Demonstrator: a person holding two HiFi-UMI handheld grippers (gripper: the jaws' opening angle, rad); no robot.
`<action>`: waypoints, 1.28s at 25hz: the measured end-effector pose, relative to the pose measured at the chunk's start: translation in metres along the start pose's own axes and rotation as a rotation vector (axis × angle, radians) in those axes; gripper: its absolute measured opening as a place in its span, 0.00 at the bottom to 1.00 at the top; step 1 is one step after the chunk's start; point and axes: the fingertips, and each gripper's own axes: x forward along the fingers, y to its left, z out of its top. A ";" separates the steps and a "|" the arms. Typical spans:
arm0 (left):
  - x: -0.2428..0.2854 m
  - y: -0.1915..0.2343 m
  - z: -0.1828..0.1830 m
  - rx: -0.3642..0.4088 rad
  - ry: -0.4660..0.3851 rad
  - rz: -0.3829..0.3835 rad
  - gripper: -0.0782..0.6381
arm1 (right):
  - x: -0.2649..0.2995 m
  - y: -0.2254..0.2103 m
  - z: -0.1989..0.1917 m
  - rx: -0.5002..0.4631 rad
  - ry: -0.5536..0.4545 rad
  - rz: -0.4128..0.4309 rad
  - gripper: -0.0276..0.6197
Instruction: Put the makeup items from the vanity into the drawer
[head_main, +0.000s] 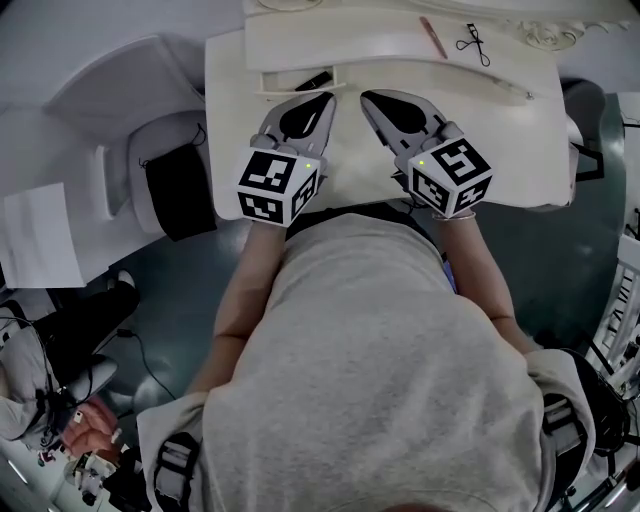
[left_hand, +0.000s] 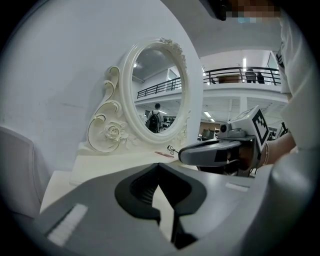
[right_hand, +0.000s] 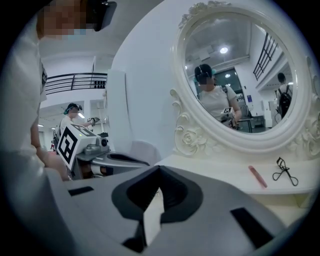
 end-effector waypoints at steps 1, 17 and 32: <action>0.000 -0.001 -0.001 0.001 0.003 -0.004 0.12 | -0.001 0.000 -0.002 -0.002 0.008 0.002 0.06; 0.006 -0.008 -0.019 -0.017 0.053 -0.041 0.12 | -0.001 0.016 -0.011 -0.134 0.131 0.118 0.05; 0.003 -0.009 -0.033 -0.043 0.091 -0.046 0.12 | -0.008 0.019 -0.027 -0.160 0.212 0.170 0.05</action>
